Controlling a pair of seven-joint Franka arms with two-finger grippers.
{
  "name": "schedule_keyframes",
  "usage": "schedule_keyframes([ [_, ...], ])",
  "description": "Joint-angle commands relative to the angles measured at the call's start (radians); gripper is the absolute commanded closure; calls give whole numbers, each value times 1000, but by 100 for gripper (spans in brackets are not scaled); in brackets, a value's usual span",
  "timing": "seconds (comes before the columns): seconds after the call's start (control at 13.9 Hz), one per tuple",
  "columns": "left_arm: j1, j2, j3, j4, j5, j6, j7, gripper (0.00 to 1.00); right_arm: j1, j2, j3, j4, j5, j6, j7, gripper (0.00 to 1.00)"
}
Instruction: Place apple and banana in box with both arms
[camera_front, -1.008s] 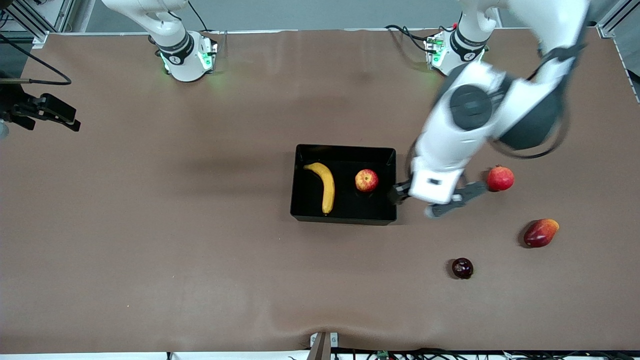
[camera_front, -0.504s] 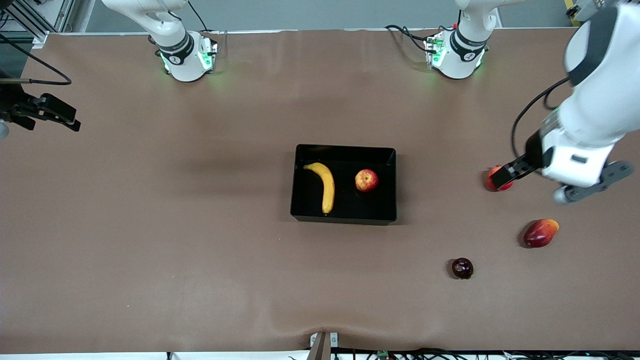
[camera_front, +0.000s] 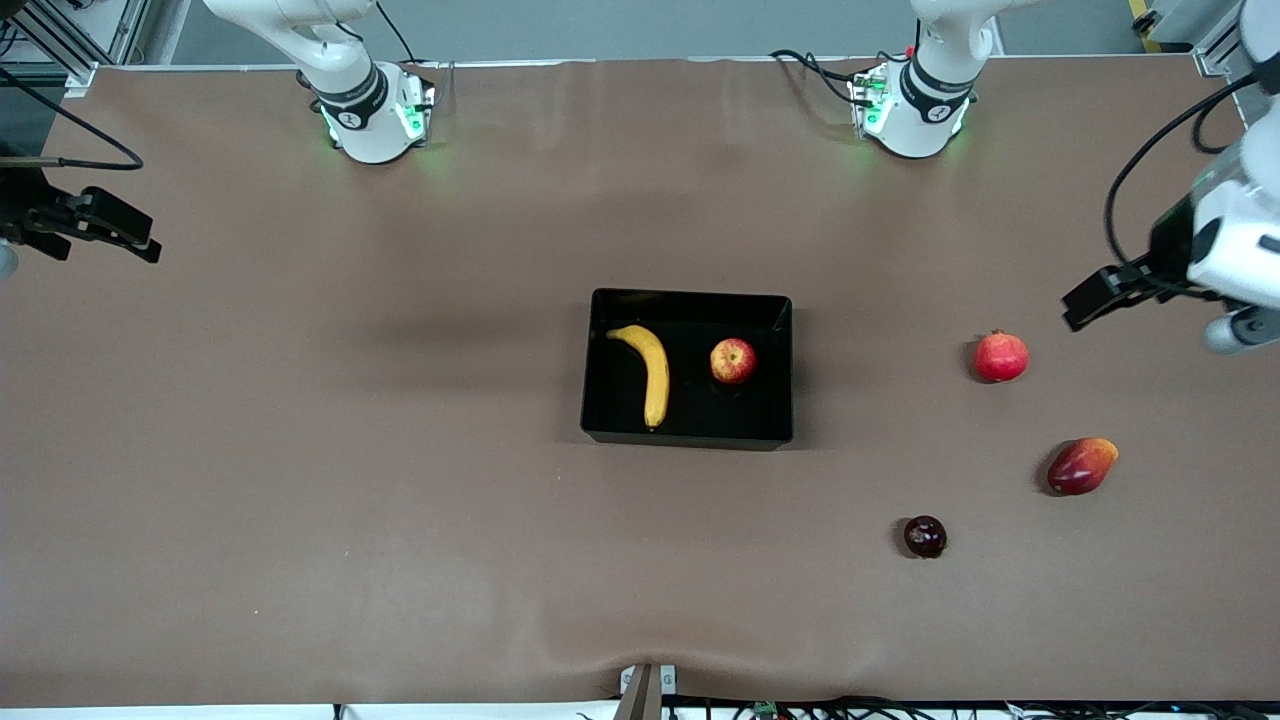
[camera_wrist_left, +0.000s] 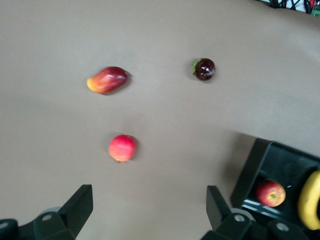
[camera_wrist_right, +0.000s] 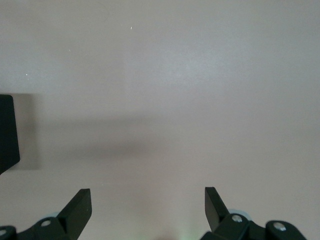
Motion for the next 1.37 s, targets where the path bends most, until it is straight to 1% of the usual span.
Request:
schedule_keyframes([
  [0.0, -70, -77, 150, -34, -31, -53, 191, 0, -4, -2, 2, 4, 13, 0, 7, 0],
  [0.14, -182, -112, 310, -45, -77, -98, 259, 0, -4, -2, 2, 4, 14, 0, 7, 0],
  [0.22, -220, -134, 367, -63, -92, -102, 268, 0, -4, -2, 2, 4, 14, 0, 7, 0],
  [0.29, -234, -161, 390, -89, -95, -102, 274, 0, -3, -2, 2, 4, 14, 2, 7, 0],
  [0.36, -237, -184, 392, -115, -95, -102, 276, 0, -1, -2, 4, 4, 14, 3, 7, 0],
  [0.5, -234, -206, 392, -132, -95, -102, 276, 0, 3, -2, 5, 4, 13, 5, 5, 0],
  [1.3, -224, -214, 392, -131, -100, -118, 280, 0, 11, -3, 8, 4, 11, 3, 1, 0],
])
